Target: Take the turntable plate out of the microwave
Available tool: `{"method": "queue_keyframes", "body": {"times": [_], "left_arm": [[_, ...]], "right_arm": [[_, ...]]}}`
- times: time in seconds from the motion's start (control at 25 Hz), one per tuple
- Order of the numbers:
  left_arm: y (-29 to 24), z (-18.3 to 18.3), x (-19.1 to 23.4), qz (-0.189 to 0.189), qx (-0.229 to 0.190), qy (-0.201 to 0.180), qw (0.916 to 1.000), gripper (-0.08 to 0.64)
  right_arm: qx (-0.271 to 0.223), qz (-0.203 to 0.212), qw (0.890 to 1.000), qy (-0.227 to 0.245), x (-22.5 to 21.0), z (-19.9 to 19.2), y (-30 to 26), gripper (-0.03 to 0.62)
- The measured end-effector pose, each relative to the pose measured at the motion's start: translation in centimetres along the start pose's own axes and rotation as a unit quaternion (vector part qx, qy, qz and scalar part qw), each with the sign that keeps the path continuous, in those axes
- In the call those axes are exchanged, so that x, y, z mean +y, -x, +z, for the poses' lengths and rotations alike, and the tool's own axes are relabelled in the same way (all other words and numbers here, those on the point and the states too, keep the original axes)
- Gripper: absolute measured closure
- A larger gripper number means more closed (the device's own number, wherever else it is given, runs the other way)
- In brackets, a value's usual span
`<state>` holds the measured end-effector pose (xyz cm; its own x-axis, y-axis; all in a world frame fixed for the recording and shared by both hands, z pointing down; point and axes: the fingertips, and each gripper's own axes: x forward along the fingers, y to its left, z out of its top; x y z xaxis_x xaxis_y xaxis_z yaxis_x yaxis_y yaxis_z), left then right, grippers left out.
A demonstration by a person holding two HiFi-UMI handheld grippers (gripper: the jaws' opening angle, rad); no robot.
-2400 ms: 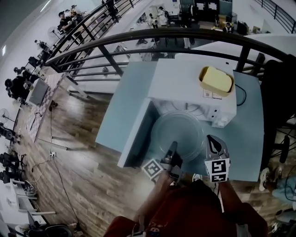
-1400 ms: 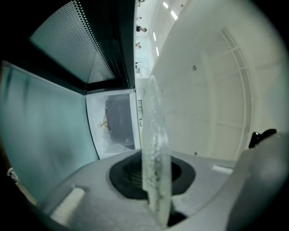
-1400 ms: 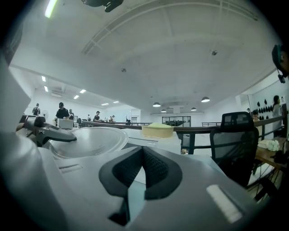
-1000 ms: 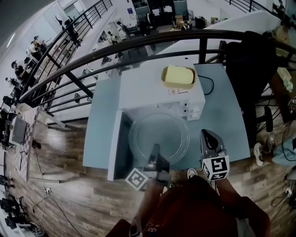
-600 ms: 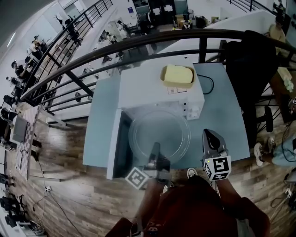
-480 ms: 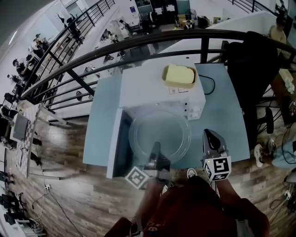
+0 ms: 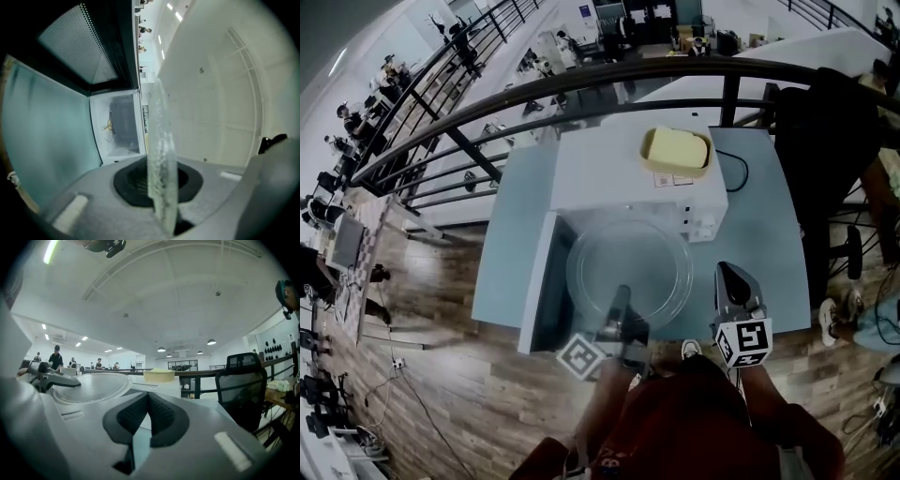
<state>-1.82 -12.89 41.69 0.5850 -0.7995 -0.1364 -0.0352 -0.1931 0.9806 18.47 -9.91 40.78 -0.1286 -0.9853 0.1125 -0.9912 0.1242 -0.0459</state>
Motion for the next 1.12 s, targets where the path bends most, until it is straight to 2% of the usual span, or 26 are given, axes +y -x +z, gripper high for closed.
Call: {"method": "queue_keyframes", "body": {"times": [0.4,1.12], "left_arm": [[0.0,0.0,0.8,0.014,-0.011,-0.004,0.9998,0.537],[-1.1,-0.7,1.0,0.026,-0.041,0.0,0.9988,0.537]], "right_arm": [[0.017,0.022,1.0,-0.003,0.2,-1.5,-1.4,0.592],[0.018,0.048,0.999,-0.005,-1.5,-1.2,-2.8,0.592]]}}
